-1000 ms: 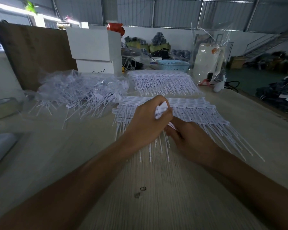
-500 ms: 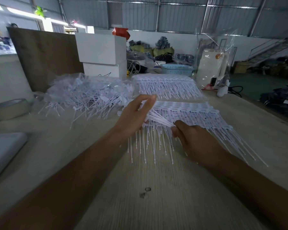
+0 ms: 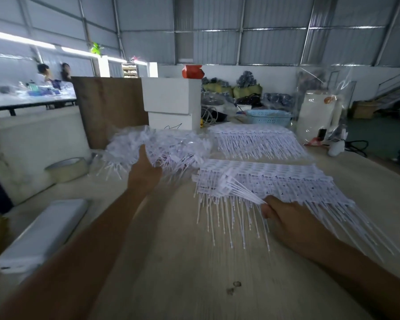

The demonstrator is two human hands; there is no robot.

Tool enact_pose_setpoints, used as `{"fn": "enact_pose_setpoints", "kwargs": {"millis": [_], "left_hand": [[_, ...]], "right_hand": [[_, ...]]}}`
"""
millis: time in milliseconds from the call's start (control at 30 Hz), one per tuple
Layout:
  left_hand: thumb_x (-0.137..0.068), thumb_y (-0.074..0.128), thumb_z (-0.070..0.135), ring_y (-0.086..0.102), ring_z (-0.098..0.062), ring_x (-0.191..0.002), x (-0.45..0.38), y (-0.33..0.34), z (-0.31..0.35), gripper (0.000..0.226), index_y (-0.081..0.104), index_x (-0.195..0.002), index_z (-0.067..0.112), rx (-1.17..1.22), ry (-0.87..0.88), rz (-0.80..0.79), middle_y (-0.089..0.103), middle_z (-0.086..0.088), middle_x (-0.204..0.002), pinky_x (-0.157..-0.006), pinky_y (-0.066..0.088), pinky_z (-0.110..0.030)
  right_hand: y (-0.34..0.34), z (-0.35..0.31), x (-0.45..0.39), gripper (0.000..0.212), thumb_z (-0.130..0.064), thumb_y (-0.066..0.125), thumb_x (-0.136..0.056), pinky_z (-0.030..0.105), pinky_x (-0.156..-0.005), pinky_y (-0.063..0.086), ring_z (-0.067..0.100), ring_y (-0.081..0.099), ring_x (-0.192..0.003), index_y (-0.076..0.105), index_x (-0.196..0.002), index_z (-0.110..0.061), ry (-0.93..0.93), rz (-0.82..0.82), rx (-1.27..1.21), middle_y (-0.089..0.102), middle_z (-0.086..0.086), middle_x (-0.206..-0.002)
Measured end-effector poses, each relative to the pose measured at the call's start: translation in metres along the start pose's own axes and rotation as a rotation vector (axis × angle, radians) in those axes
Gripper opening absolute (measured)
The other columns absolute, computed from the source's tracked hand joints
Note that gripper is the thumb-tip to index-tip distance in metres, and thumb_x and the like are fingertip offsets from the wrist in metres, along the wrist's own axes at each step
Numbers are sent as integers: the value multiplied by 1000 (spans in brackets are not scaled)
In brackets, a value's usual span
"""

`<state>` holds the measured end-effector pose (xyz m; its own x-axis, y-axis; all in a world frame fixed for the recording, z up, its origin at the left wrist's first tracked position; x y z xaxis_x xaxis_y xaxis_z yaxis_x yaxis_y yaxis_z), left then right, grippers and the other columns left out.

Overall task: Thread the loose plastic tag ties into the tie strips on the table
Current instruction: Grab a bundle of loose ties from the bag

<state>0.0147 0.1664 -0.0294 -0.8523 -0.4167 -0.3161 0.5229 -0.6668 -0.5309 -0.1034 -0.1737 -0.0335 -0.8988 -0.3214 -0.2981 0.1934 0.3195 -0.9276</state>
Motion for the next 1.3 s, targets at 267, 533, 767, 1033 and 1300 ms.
{"fn": "enact_pose_setpoints", "kwargs": {"millis": [267,533,767,1033,1300], "left_hand": [[-96,53,7,64,-34,-104,-27,-20,-39,58,41,-150,22,120,81,278,68,-15,-116,-88,49,-37],[-90,56,-3,62,-25,-103,-13,-37,-33,73,36,-151,30,346,95,360,63,-10,-119,-79,51,-19],[-92,62,-7,68,-28,-88,-24,-51,-4,29,63,-122,-8,860,105,316,70,-22,-108,-78,58,-27],[-87,66,-11,74,-29,-93,-21,-66,-3,43,59,-128,-2,1395,-170,331,69,-17,-116,-74,61,-28],[-90,56,-16,71,-31,-103,-12,-61,5,62,36,-147,0,1680,-179,-26,53,-17,-141,-84,60,-34]], "right_hand": [[16,-44,-45,19,-40,31,-107,33,-52,34,12,48,-53,40,-93,-31,-258,-7,41,47,-8,-62],[51,-107,-135,25,-32,32,-108,35,-63,44,31,64,-80,52,-107,-17,-309,-88,196,63,9,-91],[61,-139,-181,33,-18,42,-104,19,-62,45,11,58,-71,70,-98,0,-100,-406,-281,64,4,-88],[80,-162,-246,29,-11,43,-102,19,-42,20,14,32,-41,69,-97,1,325,-85,-900,43,4,-54],[107,-187,-281,26,-14,46,-100,27,-55,43,23,58,-67,70,-99,-3,266,66,-755,68,17,-93]]}}
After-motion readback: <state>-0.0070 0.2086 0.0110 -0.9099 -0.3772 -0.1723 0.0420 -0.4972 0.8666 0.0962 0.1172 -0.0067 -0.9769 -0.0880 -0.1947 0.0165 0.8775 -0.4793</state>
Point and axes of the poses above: each hand's wrist, its own x-axis away from the middle knuckle, its own y-axis out of the palm, z = x × y, the point moved 1 cm from there along -x, towards the middle knuckle
